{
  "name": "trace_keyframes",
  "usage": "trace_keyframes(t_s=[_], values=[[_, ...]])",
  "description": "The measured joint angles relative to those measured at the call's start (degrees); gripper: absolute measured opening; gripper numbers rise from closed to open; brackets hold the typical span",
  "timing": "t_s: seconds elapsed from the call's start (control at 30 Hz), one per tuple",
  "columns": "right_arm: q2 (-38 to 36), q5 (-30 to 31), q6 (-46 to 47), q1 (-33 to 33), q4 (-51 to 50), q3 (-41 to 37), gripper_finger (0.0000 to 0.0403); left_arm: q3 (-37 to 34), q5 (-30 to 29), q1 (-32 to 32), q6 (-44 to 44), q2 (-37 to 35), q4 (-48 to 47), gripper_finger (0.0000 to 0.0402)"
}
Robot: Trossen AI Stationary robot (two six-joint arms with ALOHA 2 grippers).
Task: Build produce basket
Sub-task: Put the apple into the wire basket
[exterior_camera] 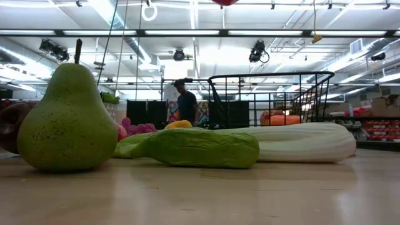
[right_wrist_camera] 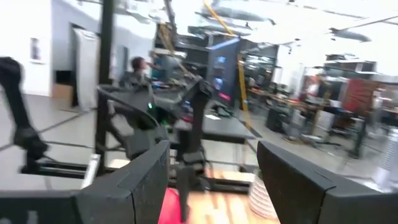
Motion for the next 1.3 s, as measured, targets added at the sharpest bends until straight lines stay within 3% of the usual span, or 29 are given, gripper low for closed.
trace_keyframes(t_s=[0.23, 0.7, 1.3], values=[[-0.1, -1.7, -0.1, 3.0, 0.9, 0.0, 0.0247, -0.1, -4.3, -1.9, 10.4, 4.3, 6.2, 0.0348], [-0.7, -1.2, -5.7, 7.0, 0.9, 0.0, 0.0247, -0.1, -4.0, -0.5, 74.9, 5.2, 7.8, 0.0348], [-0.8, -1.0, -8.7, 7.2, 0.6, -0.1, 0.0247, -0.1, -3.9, 2.1, 126.2, 5.2, 7.9, 0.0348]])
